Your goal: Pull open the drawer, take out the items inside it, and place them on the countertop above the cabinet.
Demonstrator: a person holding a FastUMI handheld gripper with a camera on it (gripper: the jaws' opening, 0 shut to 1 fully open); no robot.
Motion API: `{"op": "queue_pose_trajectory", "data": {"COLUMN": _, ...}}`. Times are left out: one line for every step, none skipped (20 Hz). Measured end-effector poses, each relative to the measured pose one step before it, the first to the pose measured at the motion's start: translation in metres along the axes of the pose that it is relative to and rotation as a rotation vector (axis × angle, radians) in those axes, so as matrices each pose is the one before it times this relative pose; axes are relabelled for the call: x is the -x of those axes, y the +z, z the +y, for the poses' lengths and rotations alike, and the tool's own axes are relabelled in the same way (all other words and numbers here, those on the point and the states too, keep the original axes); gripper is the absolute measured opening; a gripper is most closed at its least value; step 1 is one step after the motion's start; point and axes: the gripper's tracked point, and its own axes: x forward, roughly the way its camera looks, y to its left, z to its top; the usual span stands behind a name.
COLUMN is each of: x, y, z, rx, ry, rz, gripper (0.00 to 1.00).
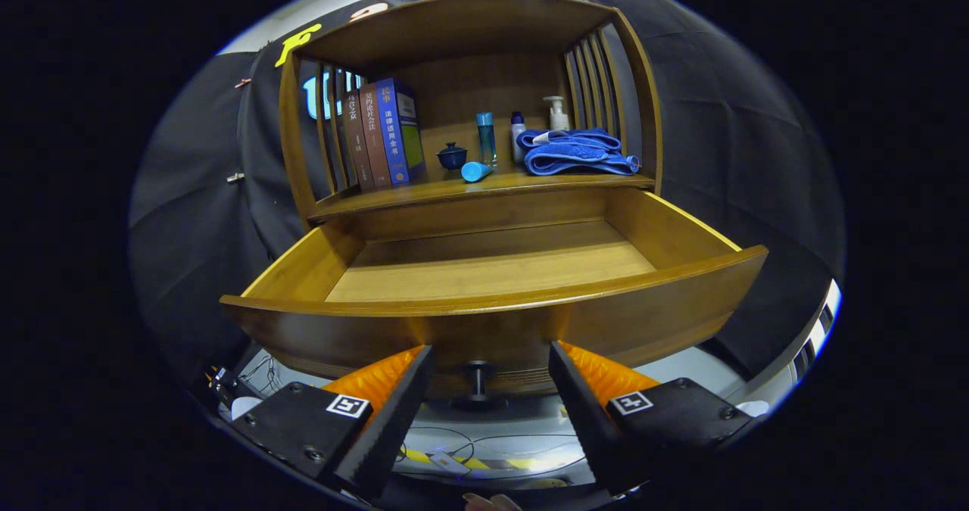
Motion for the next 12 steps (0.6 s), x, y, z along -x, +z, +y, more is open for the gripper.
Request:
{"op": "queue_pose_trajectory", "data": {"x": -0.00549, "y": 0.00163, "z": 0.00097, "rx": -0.00179, "ry": 0.00092, "rz": 0.00243, "gripper": 0.99}}
{"op": "queue_pose_trajectory", "data": {"x": -0.00905, "y": 0.00494, "z": 0.00304, "rx": 0.00234, "ry": -0.00071, "rz": -0.00409, "gripper": 1.00}}
{"op": "queue_pose_trajectory", "data": {"x": -0.00651, "y": 0.00343, "z": 0.00114, "rx": 0.00340, "ry": -0.00334, "rz": -0.00018, "gripper": 0.99}}
{"op": "queue_pose_trajectory", "data": {"x": -0.00888, "y": 0.00432, "z": 0.00047, "rx": -0.00174, "ry": -0.00142, "rz": -0.00075, "gripper": 1.00}}
{"op": "queue_pose_trajectory", "data": {"x": -0.00741, "y": 0.00367, "z": 0.00205, "rx": -0.00329, "ry": 0.00092, "rz": -0.00036, "gripper": 0.99}}
{"op": "queue_pose_trajectory", "data": {"x": -0.00858, "y": 0.00603, "z": 0.00164, "rx": -0.00446, "ry": 0.00182, "rz": -0.00529, "gripper": 1.00}}
{"op": "queue_pose_trajectory", "data": {"x": -0.00810, "y": 0.00650, "z": 0.00174, "rx": -0.00673, "ry": 0.00292, "rz": -0.01151, "gripper": 1.00}}
{"op": "queue_pose_trajectory", "data": {"x": -0.00883, "y": 0.00418, "z": 0.00062, "rx": -0.00356, "ry": 0.00157, "rz": -0.00395, "gripper": 1.00}}
{"op": "queue_pose_trajectory", "data": {"x": -0.00603, "y": 0.00091, "z": -0.00064, "rx": -0.01007, "ry": 0.00437, "rz": 0.00961, "gripper": 1.00}}
{"op": "queue_pose_trajectory", "data": {"x": -0.01006, "y": 0.00362, "z": -0.00001, "rx": -0.00960, "ry": 0.00242, "rz": -0.00433, "gripper": 1.00}}
{"op": "queue_pose_trajectory", "data": {"x": -0.00768, "y": 0.00184, "z": 0.00039, "rx": -0.00138, "ry": 0.00510, "rz": 0.00375, "gripper": 1.00}}
{"op": "queue_pose_trajectory", "data": {"x": -0.01035, "y": 0.00329, "z": -0.00015, "rx": 0.00198, "ry": 0.00160, "rz": -0.00232, "gripper": 1.00}}
